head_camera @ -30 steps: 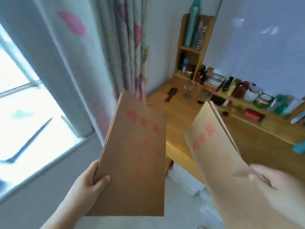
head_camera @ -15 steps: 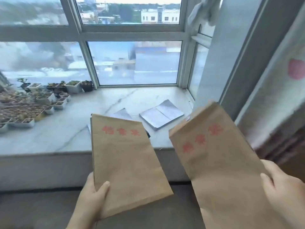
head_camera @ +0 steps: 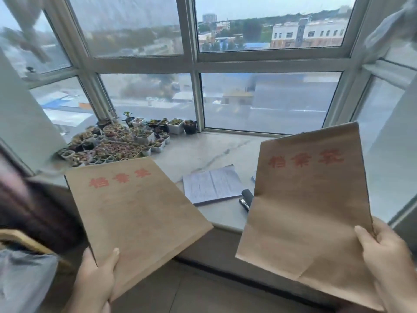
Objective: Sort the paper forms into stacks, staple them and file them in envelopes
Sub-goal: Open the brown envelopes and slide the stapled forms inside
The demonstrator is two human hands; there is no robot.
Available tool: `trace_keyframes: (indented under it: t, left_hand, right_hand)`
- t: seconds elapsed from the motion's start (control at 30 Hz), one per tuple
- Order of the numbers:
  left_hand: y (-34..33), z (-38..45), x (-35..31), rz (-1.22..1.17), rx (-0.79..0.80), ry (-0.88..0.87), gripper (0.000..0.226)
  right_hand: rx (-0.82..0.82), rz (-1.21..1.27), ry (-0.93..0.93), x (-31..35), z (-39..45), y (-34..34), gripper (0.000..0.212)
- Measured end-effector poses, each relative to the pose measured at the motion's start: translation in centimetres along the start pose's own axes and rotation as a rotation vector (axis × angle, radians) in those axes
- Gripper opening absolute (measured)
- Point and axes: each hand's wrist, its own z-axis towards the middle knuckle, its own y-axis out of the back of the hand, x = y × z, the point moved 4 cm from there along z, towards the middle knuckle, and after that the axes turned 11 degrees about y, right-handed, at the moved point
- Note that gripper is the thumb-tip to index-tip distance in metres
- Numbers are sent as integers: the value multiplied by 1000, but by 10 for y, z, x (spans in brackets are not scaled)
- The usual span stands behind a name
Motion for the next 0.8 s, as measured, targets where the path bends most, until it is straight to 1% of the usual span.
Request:
trace_keyframes:
  t: [0.13,0.2,0.23,0.3,0.33,0.37,0.4,0.47,0.53,0.57,0.6,0.67,0.73,0.77,0.8]
  left_hand:
    - [-8,54,-5,-85,1,-6,32]
    - [-16,86,-8,-97,24,-9,29]
    - [-21,106,-8,-99,37,0,29]
    - [-34,147,-13,-89,82,27,30]
    - [-41,171,-18,-78,118,34,32]
    - [-46,193,-22,-58,153,48,34]
    - [-53,214,-28,-38,197,63,36]
    - [-68,253,-45,21,278,74,37]
    - [-83,286,-63,86,366,77,36]
    - [-92,301,-71,119,412,73,36]
    - [-102,316,-79,157,452,66,38]
    - [-125,346,-93,215,502,52,40]
    - [-158,365,-109,238,565,59,39]
    - [-178,375,-115,248,580,58,38]
    - [-198,384,-119,263,583,55,36]
  right_hand:
    - [2,50,4,42,33,-58,23]
    - [-5,26,19,47,49,-87,22]
    - [-30,33,0,42,60,-101,27]
    - [-36,42,-42,23,79,-131,42]
    - [-40,56,-57,16,88,-144,46]
    - [-66,45,-88,18,94,-155,42]
    - [-95,55,-97,40,94,-167,34]
    - [-169,79,-127,63,99,-190,20]
    - [-174,149,-180,71,107,-211,9]
    - [-202,161,-212,65,113,-219,27]
    - [-240,185,-232,57,120,-227,38]
    - [-288,246,-286,19,131,-237,34]
    - [-314,214,-325,4,147,-246,42]
    - [-333,209,-350,-12,159,-254,32]
    - [-307,179,-358,-25,172,-261,13]
